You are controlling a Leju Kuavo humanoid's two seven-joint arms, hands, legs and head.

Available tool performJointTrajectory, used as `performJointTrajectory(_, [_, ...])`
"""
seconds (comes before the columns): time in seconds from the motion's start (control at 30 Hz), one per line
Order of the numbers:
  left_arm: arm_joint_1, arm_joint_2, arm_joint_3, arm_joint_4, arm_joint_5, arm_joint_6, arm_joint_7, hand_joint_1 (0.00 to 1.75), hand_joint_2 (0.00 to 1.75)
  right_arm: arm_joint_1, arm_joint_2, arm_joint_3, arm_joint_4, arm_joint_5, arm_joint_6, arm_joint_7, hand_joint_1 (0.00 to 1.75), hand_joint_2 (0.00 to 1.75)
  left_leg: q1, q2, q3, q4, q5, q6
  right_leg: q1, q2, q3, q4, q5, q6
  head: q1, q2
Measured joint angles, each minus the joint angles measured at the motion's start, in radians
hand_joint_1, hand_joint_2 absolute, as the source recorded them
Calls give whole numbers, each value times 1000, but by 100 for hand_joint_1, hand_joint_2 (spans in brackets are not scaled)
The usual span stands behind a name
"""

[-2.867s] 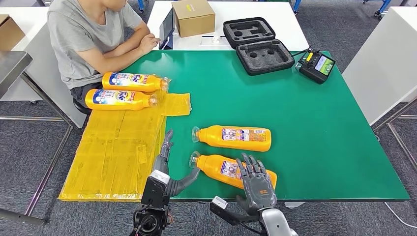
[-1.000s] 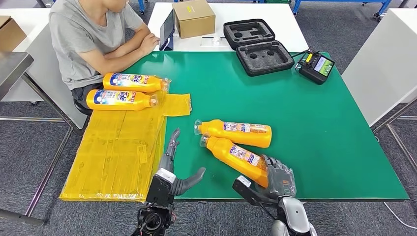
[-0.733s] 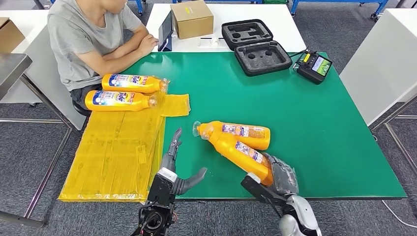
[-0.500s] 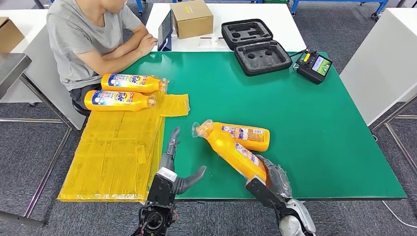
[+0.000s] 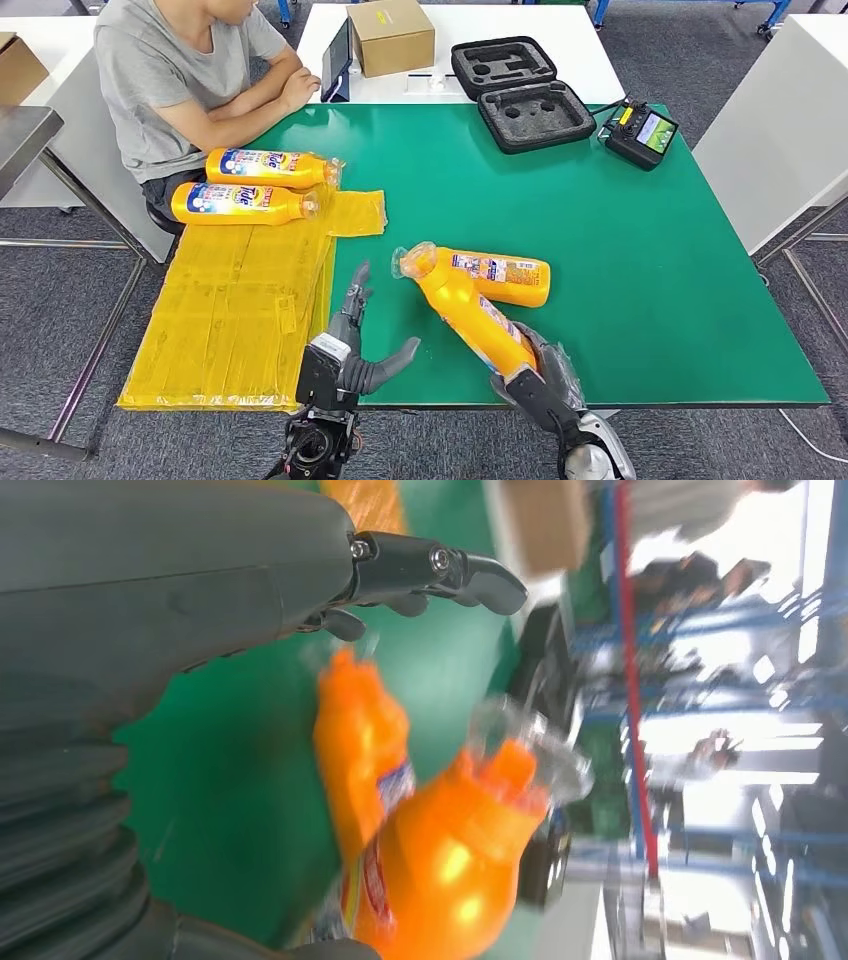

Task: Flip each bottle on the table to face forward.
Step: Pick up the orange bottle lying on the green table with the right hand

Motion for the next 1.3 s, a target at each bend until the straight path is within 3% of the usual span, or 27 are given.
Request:
performJointTrajectory(0.37, [-30,-7,3,90,134,-173,58,0,175,49,9,50,-74,0,-32,-11,175,175,0,0,-4,0,0,0,0,0,-3,0,0,0,0,0])
performJointTrajectory(1.3, [-74,-9,2,156,221,-268,103,0,175,25,8,142,-77,-5,-77,-8,175,175,0,0,-5,0,0,0,0,-1,-4,0,0,0,0,0])
